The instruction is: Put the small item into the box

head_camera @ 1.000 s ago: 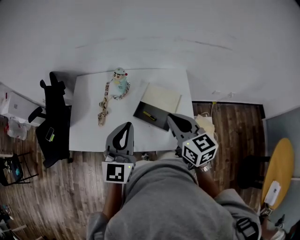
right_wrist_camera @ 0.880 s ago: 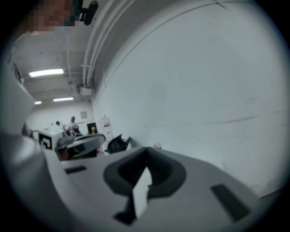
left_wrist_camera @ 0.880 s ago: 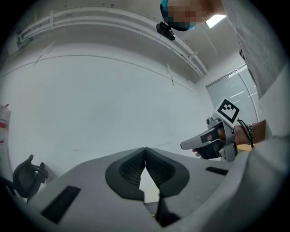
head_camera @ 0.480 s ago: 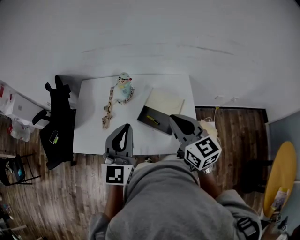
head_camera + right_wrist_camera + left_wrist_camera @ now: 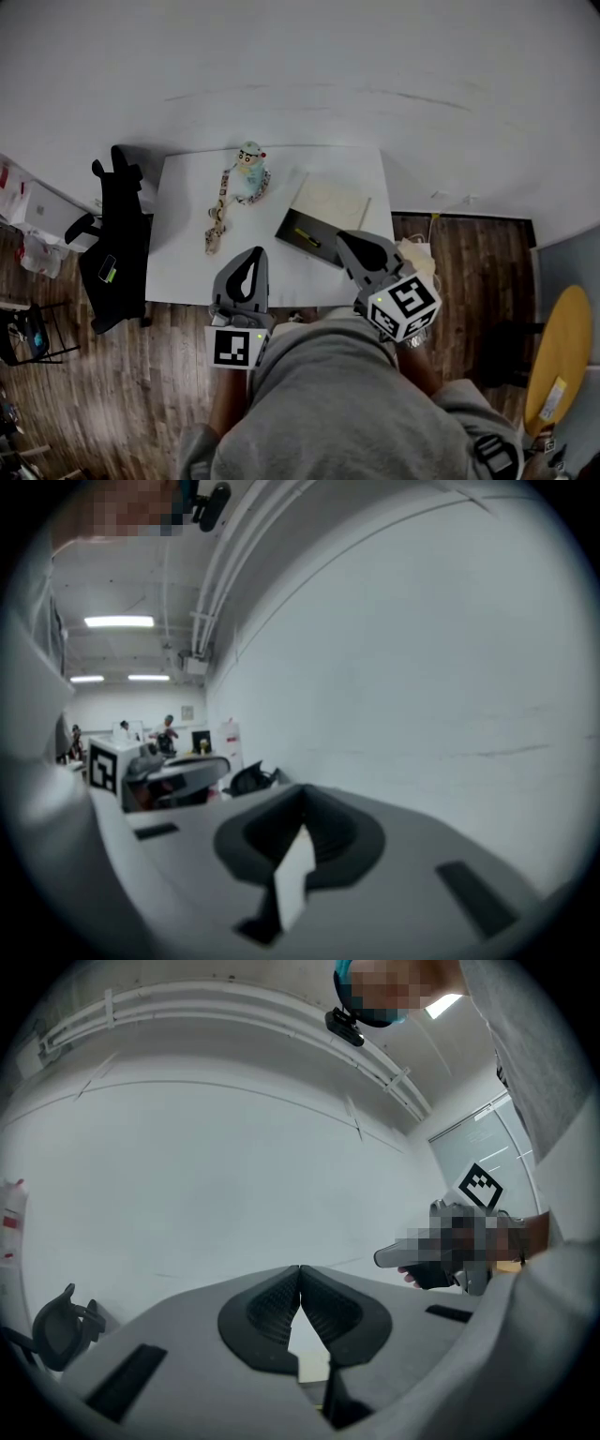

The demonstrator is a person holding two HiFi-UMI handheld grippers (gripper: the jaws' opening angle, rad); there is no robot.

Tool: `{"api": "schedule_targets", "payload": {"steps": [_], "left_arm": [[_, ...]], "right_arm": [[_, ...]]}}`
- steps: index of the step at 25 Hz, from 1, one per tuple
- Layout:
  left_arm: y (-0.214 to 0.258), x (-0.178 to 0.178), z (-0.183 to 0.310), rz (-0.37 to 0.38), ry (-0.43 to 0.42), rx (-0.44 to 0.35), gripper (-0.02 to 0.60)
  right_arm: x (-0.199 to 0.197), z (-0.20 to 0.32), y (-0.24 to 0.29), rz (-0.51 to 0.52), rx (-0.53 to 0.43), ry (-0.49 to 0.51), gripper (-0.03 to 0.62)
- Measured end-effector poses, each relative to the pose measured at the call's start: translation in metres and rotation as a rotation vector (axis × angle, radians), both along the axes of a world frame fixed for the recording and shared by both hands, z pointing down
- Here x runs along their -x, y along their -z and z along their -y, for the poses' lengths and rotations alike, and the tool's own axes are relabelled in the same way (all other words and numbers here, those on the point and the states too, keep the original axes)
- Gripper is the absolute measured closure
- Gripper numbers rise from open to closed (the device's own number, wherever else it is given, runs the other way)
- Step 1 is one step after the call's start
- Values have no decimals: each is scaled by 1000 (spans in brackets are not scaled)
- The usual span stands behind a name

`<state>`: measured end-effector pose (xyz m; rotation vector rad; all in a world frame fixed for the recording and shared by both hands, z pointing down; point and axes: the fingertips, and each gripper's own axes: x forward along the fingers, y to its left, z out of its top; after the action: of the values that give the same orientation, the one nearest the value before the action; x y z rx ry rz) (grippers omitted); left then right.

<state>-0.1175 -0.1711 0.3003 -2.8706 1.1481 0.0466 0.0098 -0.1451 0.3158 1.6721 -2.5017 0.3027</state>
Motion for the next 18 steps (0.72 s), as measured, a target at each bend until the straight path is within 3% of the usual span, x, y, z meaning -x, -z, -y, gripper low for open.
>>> {"api": "schedule_targets", "payload": {"steps": [18], "left_arm": [[-5,1,-7,4,4,4,549]], "right_arm": [[2,-6,-8,-4,14,15,562]]}}
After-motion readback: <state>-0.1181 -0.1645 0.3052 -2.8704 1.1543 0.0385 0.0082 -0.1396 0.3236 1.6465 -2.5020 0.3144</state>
